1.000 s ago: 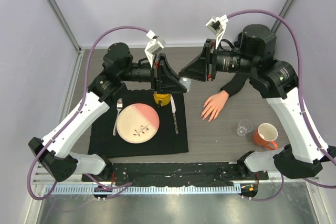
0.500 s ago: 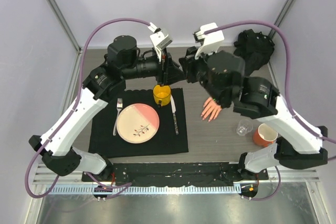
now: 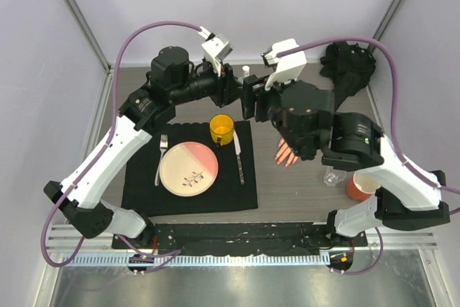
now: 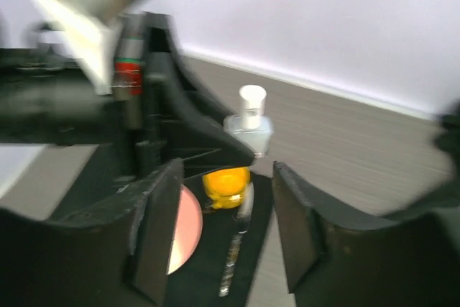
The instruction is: Paint the nails
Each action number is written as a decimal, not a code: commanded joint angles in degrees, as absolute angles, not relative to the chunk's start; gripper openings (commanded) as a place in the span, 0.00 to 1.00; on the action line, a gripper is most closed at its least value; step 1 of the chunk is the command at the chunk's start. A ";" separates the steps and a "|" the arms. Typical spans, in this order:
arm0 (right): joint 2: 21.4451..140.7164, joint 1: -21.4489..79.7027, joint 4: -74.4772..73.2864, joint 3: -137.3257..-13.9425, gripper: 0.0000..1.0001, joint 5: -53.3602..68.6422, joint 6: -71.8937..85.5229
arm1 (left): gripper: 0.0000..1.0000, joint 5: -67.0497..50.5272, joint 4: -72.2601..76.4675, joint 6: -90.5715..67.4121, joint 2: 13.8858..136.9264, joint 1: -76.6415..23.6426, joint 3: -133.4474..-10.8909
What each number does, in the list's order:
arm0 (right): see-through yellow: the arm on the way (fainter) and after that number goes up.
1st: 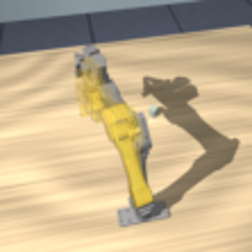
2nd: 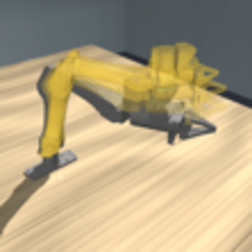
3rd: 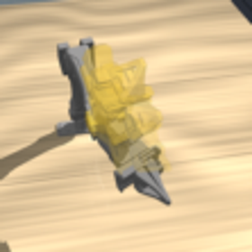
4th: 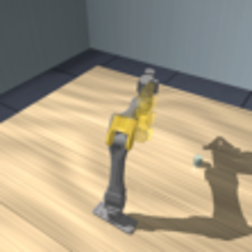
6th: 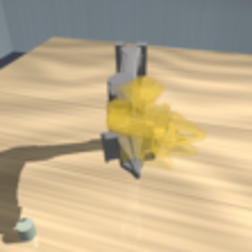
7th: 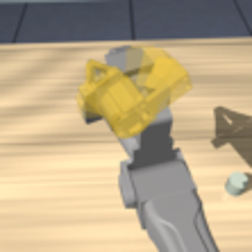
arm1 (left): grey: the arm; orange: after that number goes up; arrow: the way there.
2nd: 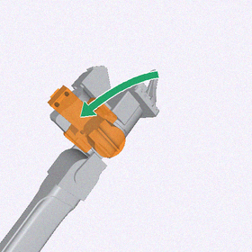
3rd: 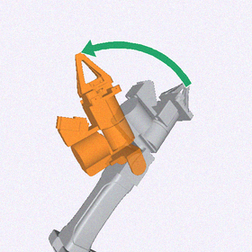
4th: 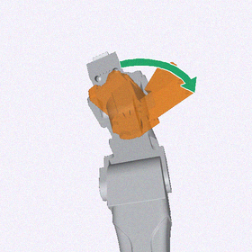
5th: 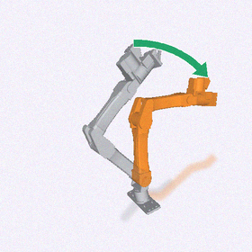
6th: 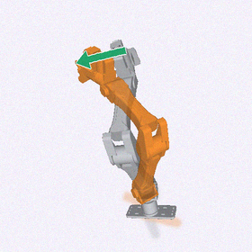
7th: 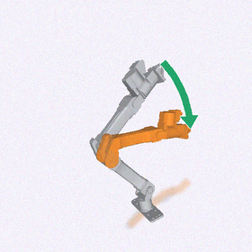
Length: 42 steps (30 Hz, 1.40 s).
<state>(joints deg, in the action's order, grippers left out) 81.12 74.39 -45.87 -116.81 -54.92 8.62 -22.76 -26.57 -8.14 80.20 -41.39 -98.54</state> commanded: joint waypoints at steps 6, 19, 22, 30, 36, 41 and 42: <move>75.50 53.03 -50.18 -121.91 0.69 -10.67 11.96 | 0.00 -35.32 -20.23 -7.82 76.30 -41.04 -92.30; 75.76 36.04 -53.00 -117.77 0.57 36.11 10.02 | 0.00 -53.16 -12.31 -13.27 73.56 -41.04 -87.80; 76.03 33.40 -52.74 -117.07 0.53 42.35 9.93 | 0.00 -53.70 -11.34 -13.97 73.56 -41.04 -87.80; 75.94 32.52 -51.33 -113.73 0.47 46.76 10.19 | 0.00 -54.40 -11.78 -13.89 74.88 -40.96 -89.47; 76.29 32.52 -50.63 -113.64 0.40 44.30 9.32 | 0.00 -53.35 -13.27 -13.54 76.38 -40.96 -91.31; 75.41 32.52 -48.96 -113.29 0.01 36.50 9.58 | 0.00 -44.67 -18.53 -10.47 77.25 -40.96 -93.60; 74.98 32.43 -48.52 -112.33 0.01 34.21 10.10 | 0.00 -39.51 -21.42 -9.85 78.04 -40.96 -95.26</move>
<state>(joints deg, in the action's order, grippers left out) 76.51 32.40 -52.27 -113.03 40.23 7.60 -51.24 -17.69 -14.13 76.71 -40.91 -90.37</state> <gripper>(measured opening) 0.107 0.285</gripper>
